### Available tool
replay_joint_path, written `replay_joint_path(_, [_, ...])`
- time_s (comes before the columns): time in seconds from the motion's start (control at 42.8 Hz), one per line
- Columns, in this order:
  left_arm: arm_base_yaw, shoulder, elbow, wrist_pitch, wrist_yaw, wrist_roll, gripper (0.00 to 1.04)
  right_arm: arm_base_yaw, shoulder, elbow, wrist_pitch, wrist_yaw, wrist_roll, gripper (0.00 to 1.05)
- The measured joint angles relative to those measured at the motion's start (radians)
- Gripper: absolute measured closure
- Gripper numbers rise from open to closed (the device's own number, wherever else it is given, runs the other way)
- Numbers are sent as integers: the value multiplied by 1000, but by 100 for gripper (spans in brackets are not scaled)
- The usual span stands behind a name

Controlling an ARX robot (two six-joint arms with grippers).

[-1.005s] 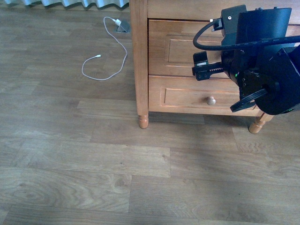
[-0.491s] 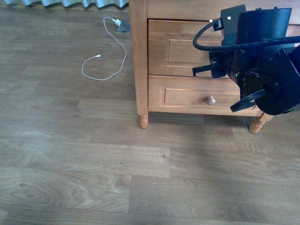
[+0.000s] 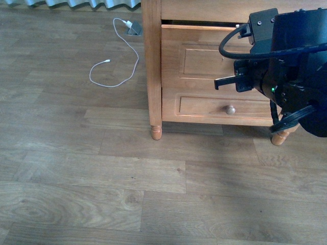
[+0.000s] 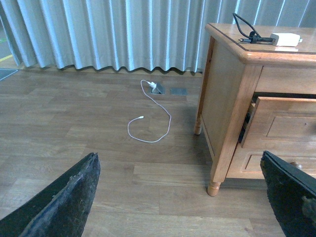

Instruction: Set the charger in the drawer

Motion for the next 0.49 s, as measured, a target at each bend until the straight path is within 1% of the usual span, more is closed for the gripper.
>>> replay_joint_path(0.234, [0,0,0,0,0,0,6,2,-126,-167,-43,-52,64,82])
replay_joint_path(0.397, [0,0,0,0,0,0,6,4,-222,-289,-78,-88,84,82])
replay_joint_path(0.491, [0,0,0,0,0,0,6,5,-301,-385,-107,-124,85,83])
